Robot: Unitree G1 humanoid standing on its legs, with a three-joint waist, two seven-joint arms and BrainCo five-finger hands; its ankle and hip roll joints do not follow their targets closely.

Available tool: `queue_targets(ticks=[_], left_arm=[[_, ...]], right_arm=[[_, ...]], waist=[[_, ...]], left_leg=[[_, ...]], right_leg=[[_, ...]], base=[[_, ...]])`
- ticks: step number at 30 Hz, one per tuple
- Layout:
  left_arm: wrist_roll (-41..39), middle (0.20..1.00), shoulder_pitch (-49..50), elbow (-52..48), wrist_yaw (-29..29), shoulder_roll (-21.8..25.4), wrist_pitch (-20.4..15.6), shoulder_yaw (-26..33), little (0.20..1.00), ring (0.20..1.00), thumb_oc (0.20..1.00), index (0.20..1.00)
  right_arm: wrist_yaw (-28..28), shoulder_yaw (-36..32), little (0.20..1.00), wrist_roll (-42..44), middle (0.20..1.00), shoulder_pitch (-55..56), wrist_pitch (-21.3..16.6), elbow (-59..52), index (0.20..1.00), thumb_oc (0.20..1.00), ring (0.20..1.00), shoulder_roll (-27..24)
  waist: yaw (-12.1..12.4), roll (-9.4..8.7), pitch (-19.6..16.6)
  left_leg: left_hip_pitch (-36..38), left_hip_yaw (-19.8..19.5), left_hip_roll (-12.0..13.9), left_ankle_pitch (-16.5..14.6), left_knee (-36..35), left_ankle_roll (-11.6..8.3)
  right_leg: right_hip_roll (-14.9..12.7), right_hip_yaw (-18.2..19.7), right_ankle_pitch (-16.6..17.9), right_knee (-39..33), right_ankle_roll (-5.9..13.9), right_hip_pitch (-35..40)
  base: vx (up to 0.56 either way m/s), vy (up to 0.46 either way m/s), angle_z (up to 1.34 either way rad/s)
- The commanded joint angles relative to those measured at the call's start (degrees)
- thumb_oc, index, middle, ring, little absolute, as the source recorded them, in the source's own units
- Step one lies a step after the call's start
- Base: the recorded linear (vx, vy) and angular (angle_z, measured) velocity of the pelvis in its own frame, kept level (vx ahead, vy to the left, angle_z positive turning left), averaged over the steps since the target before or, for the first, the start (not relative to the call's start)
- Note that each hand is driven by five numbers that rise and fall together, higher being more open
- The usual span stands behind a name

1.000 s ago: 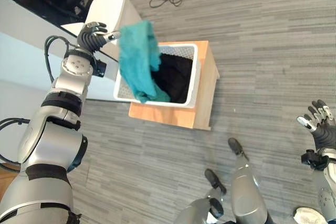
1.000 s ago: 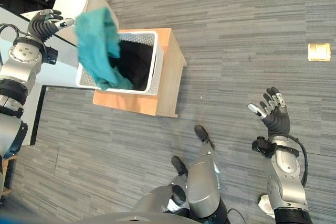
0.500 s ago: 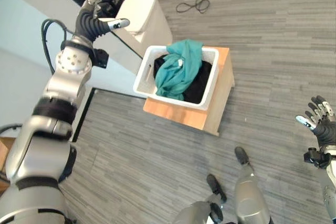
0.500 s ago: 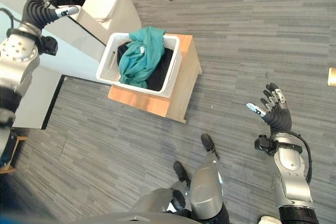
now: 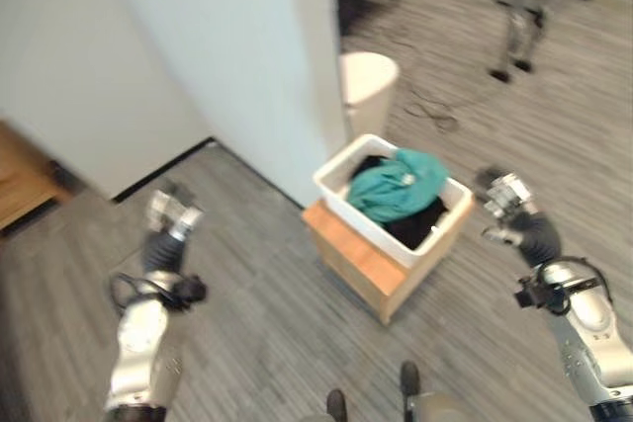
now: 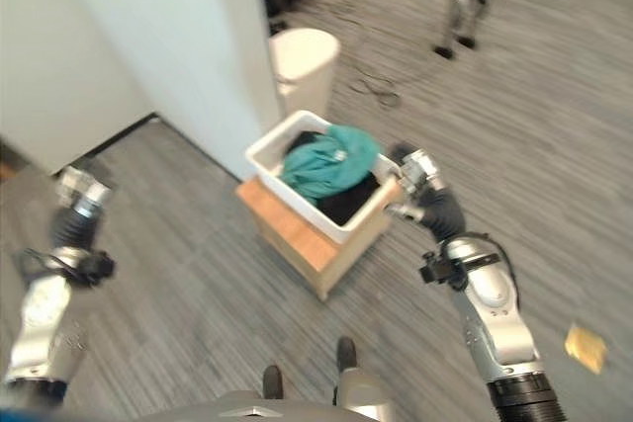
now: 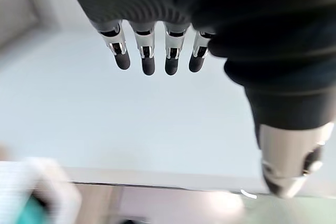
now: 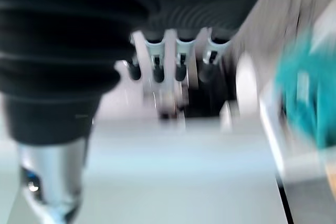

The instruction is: Pick up bed clothes into laundry basket.

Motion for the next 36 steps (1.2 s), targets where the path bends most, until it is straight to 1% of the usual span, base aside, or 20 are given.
queue_targets(ticks=[1,2,3,6,7,9,10,13,16,18,20,22,23,24,25,26,27,28,29,36], left_arm=[[0.5,1.000,5.0,-2.0,-0.9,3.3,-1.8,2.7,1.000,1.000,1.000,1.000],[1.6,1.000,5.7,-1.6,-0.1,1.9,-1.7,1.8,1.000,1.000,1.000,1.000],[2.3,1.000,7.5,-2.9,0.6,0.2,-1.4,2.7,1.000,1.000,1.000,1.000],[3.8,1.000,7.6,-5.3,0.9,0.2,-1.9,3.5,1.000,1.000,1.000,1.000],[1.8,1.000,7.2,-5.0,-0.2,-0.4,-1.7,3.0,1.000,1.000,1.000,1.000],[1.7,1.000,6.4,-4.8,-1.3,-1.1,-1.4,1.9,1.000,1.000,1.000,1.000],[4.0,1.000,6.7,-5.7,-1.0,-0.5,-1.6,1.9,1.000,1.000,1.000,1.000],[2.8,1.000,7.1,-7.0,-1.5,-1.2,-1.9,0.5,1.000,1.000,1.000,1.000],[1.5,1.000,5.4,-7.1,-1.9,-1.6,-2.6,-0.3,1.000,1.000,1.000,1.000],[1.5,1.000,4.0,-6.9,-1.4,-1.9,-2.6,-1.8,1.000,1.000,1.000,1.000],[1.5,1.000,3.1,-6.5,-1.6,-2.3,-2.3,-3.5,1.000,1.000,1.000,1.000],[2.0,1.000,2.7,-6.5,-1.5,-2.5,-2.0,-4.0,1.000,1.000,1.000,1.000],[5.2,1.000,1.9,-7.5,-1.0,-1.7,-1.7,-4.6,1.000,1.000,1.000,1.000],[6.8,1.000,1.3,-7.6,-0.7,-0.8,-1.9,-4.9,1.000,1.000,1.000,1.000],[7.2,1.000,0.3,-6.6,-0.2,0.1,-2.2,-5.5,1.000,1.000,1.000,1.000],[7.3,1.000,-0.2,-5.9,0.0,0.4,-2.6,-5.6,1.000,1.000,1.000,1.000],[8.2,1.000,-0.3,-5.5,0.6,0.5,-3.1,-5.7,1.000,1.000,1.000,1.000],[8.2,1.000,-0.3,-5.5,0.6,0.5,-3.1,-5.7,1.000,1.000,1.000,1.000],[7.3,1.000,0.8,-6.1,0.7,0.1,-3.2,-4.8,1.000,1.000,1.000,1.000],[3.3,1.000,2.7,-6.6,1.2,-2.5,-3.3,-2.4,1.000,1.000,1.000,1.000]], right_arm=[[0.3,-2.2,1.000,0.3,1.000,0.5,-2.4,-1.6,1.000,1.000,1.000,3.5],[-0.1,-1.6,1.000,1.6,1.000,0.5,-2.6,-0.5,1.000,1.000,1.000,4.6],[-0.5,-0.8,1.000,2.7,1.000,0.3,-2.5,1.5,1.000,1.000,1.000,5.5],[-1.9,-1.7,1.000,2.5,1.000,1.7,-3.0,3.1,1.000,1.000,1.000,5.7],[-1.9,-1.9,1.000,2.4,1.000,1.7,-2.9,3.4,1.000,1.000,1.000,5.4],[-2.7,-3.3,1.000,-0.5,1.000,2.9,-3.1,3.2,1.000,1.000,1.000,4.7],[-3.4,-3.4,1.000,-0.6,1.000,3.3,-3.3,3.6,1.000,1.000,1.000,5.2],[-4.5,-2.3,1.000,2.6,1.000,3.9,-3.8,4.5,1.000,1.000,1.000,7.9],[-4.3,-1.6,1.000,2.0,1.000,5.3,-4.3,3.1,1.000,1.000,1.000,8.4],[-5.1,-1.8,1.000,2.6,1.000,6.0,-4.1,3.4,1.000,1.000,1.000,9.1],[-5.4,-3.0,1.000,2.4,1.000,7.4,-4.3,3.2,1.000,1.000,1.000,9.6],[-5.5,-3.5,1.000,0.8,1.000,7.5,-4.2,3.4,1.000,1.000,1.000,9.5],[-6.6,-4.0,1.000,-2.2,1.000,6.8,-4.2,4.0,1.000,1.000,1.000,9.4],[-7.5,-4.3,1.000,-2.3,1.000,6.8,-4.3,4.3,1.000,1.000,1.000,10.3],[-8.0,-4.5,1.000,-2.1,1.000,6.0,-4.6,4.9,1.000,1.000,1.000,11.4],[-8.0,-3.9,1.000,-1.9,1.000,5.1,-4.5,5.7,1.000,1.000,1.000,11.6],[-8.2,-3.1,1.000,-1.5,1.000,4.2,-4.7,6.4,1.000,1.000,1.000,11.7],[-8.2,-3.1,1.000,-1.5,1.000,4.1,-4.7,6.5,1.000,1.000,1.000,11.7],[-7.6,-2.2,1.000,-0.6,1.000,4.4,-4.4,7.0,1.000,1.000,1.000,11.5],[-7.1,-0.4,1.000,-0.4,1.000,2.8,-3.7,9.2,1.000,1.000,1.000,11.1]], waist=[[3.2,-4.22,-2.5],[4.9,-4.72,-1.8],[7.0,-5.11,-1.6],[8.9,-4.76,0.0],[9.2,-4.82,1.1],[8.3,-5.41,2.7],[8.2,-5.94,3.0],[6.6,-7.75,2.4],[4.3,-8.55,0.4],[3.3,-8.21,-0.8],[2.1,-7.27,-1.8],[2.2,-6.65,-1.9],[2.5,-5.91,-1.5],[2.1,-5.65,-0.8],[0.5,-6.00,0.4],[-0.5,-6.01,0.5],[-1.8,-5.62,0.4],[-1.7,-5.55,0.3],[-0.6,-6.08,-0.2],[2.8,-7.55,-3.6]], left_leg=[[-5.1,-4.0,-3.9,3.8,1.6,-1.44],[-7.4,-7.4,-5.7,5.5,2.1,-1.73],[-9.3,-9.6,-6.8,7.3,1.4,-2.31],[-14.1,-11.8,-8.4,11.8,-0.2,-4.02],[-15.0,-9.4,-8.0,11.6,0.1,-4.30],[-16.9,5.9,-2.9,7.6,5.8,-2.88],[-16.8,10.4,-0.4,6.6,8.8,-2.61],[-13.6,18.1,5.1,1.7,14.8,-3.27],[-6.6,27.4,12.4,-0.2,16.8,-5.70],[-3.7,28.8,12.9,-2.4,16.9,-7.04],[-2.8,30.6,10.5,-4.0,11.3,-6.06],[-2.5,29.7,8.4,-4.1,8.5,-5.02],[-1.7,27.4,5.3,-5.1,6.1,-2.55],[-1.4,26.6,4.5,-5.6,6.2,-1.64],[-2.2,24.9,3.5,-4.5,6.7,-0.53],[-2.3,23.8,3.2,-4.3,6.1,-0.29],[-1.8,21.7,2.8,-4.3,5.4,-0.28],[-1.9,21.8,2.9,-4.2,5.4,-0.32],[-2.0,20.3,1.8,-4.2,5.5,-0.21],[-1.7,18.9,1.3,-3.3,4.3,-0.27]], right_leg=[[6.6,11.0,-11.3,3.5,-2.51,3.1],[6.9,11.7,-11.3,0.6,-3.66,4.4],[6.3,9.3,-10.7,-2.4,-4.34,5.2],[5.7,2.9,-9.4,-6.5,-4.67,5.7],[4.9,0.2,-9.5,-6.3,-4.46,5.4],[1.7,-6.8,-8.3,-5.2,-3.16,3.7],[0.2,-10.1,-7.6,-5.6,-2.81,3.4],[-3.7,-18.1,-5.3,-8.1,-3.16,3.7],[-5.4,-25.0,-4.8,-9.7,-2.81,4.9],[-6.7,-29.1,-4.6,-9.3,-2.71,5.4],[-8.2,-31.9,-4.3,-7.3,-1.70,5.5],[-9.7,-32.6,-3.8,-5.4,-0.67,5.1],[-13.1,-32.3,-3.6,2.2,0.11,2.9],[-14.5,-30.7,-2.4,5.4,0.53,2.1],[-14.2,-24.9,0.5,7.5,1.19,-0.2],[-11.6,-18.9,0.5,6.9,1.65,-2.4],[-6.9,-11.0,-2.1,3.8,1.78,-3.4],[-6.8,-10.8,-1.9,3.6,1.71,-3.5],[-6.2,-9.0,-0.9,-1.6,1.62,-1.7],[-6.2,-11.9,-0.9,-8.2,1.28,3.6]], base=[[-0.18,-0.052,2.29],[-0.30,-0.128,2.59],[-0.34,-0.190,2.45],[-0.32,-0.145,2.58],[-0.31,0.031,1.90],[-0.37,0.119,2.29],[-0.38,0.083,2.32],[-0.28,0.057,1.87],[-0.11,0.073,1.46],[-0.03,0.130,1.59],[-0.02,0.252,1.62],[0.05,0.328,1.36],[0.06,0.347,1.02],[-0.05,0.388,0.43],[-0.14,0.173,0.47],[-0.14,0.115,1.05],[-0.03,0.059,1.18],[0.04,0.072,1.06],[0.06,0.053,0.55],[0.04,-0.038,0.27]])
